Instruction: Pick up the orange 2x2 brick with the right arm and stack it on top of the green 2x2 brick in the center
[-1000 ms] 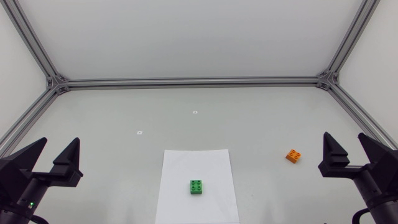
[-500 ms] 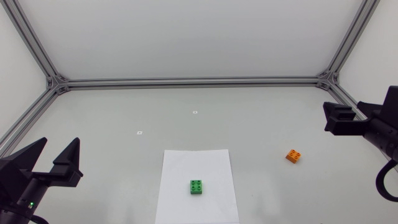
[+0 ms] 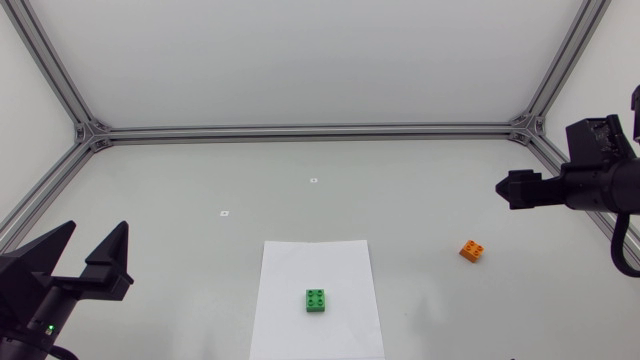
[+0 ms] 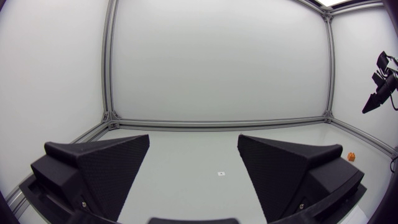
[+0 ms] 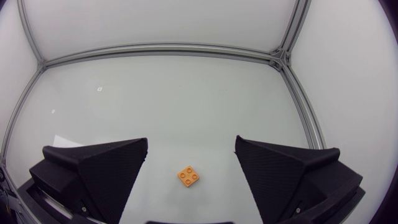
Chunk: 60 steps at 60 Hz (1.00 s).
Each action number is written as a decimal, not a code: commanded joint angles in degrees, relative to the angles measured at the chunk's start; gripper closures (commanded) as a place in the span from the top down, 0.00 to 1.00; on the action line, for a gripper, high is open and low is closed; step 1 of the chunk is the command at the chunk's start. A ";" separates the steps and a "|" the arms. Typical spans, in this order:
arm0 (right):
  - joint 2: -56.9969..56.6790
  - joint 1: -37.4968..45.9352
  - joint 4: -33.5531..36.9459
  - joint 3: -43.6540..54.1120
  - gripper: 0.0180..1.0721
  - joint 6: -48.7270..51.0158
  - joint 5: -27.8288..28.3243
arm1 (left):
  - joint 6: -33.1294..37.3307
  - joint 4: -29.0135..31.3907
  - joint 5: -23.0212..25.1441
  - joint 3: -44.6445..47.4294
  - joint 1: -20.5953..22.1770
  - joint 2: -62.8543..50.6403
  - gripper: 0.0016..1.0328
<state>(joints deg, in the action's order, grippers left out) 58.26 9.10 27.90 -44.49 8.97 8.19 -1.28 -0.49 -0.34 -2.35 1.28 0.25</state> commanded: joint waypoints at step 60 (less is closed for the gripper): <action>30.25 -0.93 12.18 -9.65 0.95 33.04 -1.33 | 0.75 0.76 0.25 2.35 -0.31 0.45 0.96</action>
<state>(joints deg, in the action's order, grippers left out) 86.08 8.60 39.68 -52.49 40.21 8.08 -1.26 -0.51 -0.32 -2.35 1.28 0.25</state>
